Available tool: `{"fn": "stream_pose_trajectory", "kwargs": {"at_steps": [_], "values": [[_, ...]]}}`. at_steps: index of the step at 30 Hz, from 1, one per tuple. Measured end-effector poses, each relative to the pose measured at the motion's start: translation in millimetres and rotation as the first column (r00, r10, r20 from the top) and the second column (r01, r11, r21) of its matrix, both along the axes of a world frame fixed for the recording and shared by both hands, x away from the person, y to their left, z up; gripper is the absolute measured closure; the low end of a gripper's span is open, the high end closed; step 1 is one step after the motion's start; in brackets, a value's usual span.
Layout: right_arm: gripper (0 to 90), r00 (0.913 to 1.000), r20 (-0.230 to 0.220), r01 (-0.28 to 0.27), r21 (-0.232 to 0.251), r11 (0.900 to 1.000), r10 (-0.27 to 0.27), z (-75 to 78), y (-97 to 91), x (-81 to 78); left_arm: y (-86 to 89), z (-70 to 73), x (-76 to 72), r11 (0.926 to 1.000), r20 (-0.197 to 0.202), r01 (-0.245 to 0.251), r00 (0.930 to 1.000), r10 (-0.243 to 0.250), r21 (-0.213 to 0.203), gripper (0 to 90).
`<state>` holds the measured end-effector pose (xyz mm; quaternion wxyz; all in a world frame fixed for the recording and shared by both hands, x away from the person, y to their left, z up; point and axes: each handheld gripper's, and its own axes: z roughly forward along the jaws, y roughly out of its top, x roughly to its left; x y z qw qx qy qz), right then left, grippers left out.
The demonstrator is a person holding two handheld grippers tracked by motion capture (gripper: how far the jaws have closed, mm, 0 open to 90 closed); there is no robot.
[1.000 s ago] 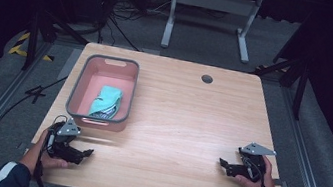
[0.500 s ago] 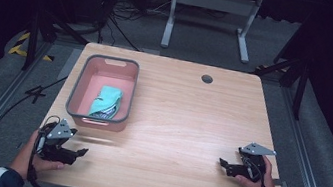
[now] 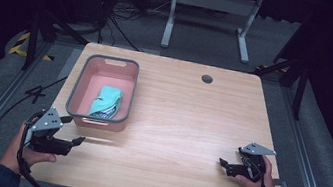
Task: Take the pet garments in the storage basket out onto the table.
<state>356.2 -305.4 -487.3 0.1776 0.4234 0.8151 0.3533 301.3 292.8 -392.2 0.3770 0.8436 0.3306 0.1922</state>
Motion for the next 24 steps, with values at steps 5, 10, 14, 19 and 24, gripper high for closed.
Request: {"fn": "stream_pose_trajectory", "kwargs": {"at_steps": [5, 10, 14, 19, 24], "values": [[9.1, 1.0000, 0.000, 0.000, 0.000, 1.0000, 0.000, 0.0, 0.0, 0.0, -6.9, 17.8, 13.1, 1.0000, 0.022, -0.007, 0.9997, 0.007, -0.001, 22.0], [9.1, 1.0000, 0.000, 0.000, 0.000, 1.0000, 0.000, 0.0, 0.0, 0.0, -16.7, 29.4, 36.3, 0.9999, 0.016, 0.000, 0.9999, 0.000, 0.016, 22.4], [9.1, 1.0000, 0.000, -0.001, -0.001, 1.0000, 0.001, 0.0, -0.1, 0.1, -25.4, 33.4, 61.0, 0.9997, -0.011, -0.007, 0.9999, 0.008, 0.024, 22.6], [9.1, 1.0000, 0.000, 0.000, -0.001, 1.0000, 0.000, 0.0, -0.1, 0.1, -34.8, 33.1, 93.5, 0.9972, -0.062, -0.016, 0.9978, 0.021, 0.073, 22.5], [9.1, 1.0000, 0.000, 0.000, -0.001, 1.0000, 0.000, 0.0, -0.1, 0.0, -44.1, 29.1, 121.2, 0.9952, -0.120, -0.040, 0.9914, 0.051, 0.089, 22.2]]}}
